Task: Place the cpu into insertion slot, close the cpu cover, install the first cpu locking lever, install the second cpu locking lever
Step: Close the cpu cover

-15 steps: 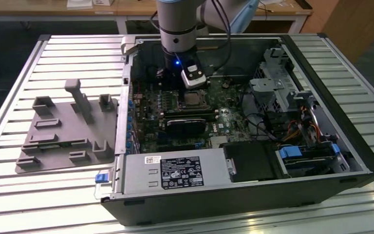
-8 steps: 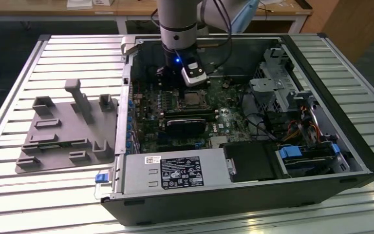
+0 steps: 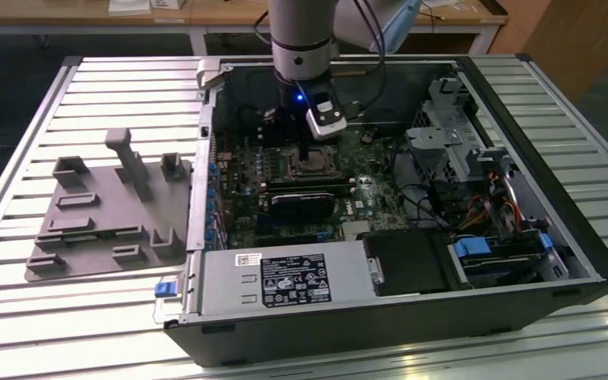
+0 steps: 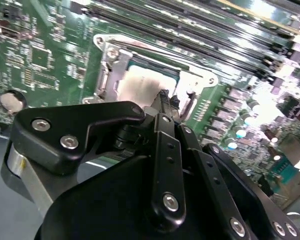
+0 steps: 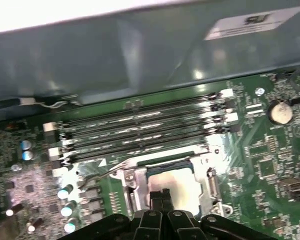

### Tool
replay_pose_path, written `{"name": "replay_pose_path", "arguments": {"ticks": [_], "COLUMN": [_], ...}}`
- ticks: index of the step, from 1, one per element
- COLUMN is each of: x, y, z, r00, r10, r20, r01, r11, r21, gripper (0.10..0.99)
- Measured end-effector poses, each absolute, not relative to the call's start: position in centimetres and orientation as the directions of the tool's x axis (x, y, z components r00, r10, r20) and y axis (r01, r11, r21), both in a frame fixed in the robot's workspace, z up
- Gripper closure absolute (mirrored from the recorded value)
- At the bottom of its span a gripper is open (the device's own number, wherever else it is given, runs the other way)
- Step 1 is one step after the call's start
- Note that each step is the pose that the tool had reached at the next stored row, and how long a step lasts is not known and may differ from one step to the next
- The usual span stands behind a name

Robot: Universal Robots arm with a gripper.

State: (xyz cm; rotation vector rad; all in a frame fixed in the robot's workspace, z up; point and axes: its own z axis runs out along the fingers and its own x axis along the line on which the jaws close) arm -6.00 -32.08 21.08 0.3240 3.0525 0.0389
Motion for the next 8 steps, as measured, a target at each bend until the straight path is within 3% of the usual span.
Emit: {"name": "replay_pose_path", "arguments": {"ticks": [8], "x": [-4.88], "y": [-32.09], "z": [21.08], "r00": [-0.975], "r10": [0.211], "r20": [-0.068], "r01": [0.209], "r11": [0.977], "r21": [0.033], "gripper": [0.984]}}
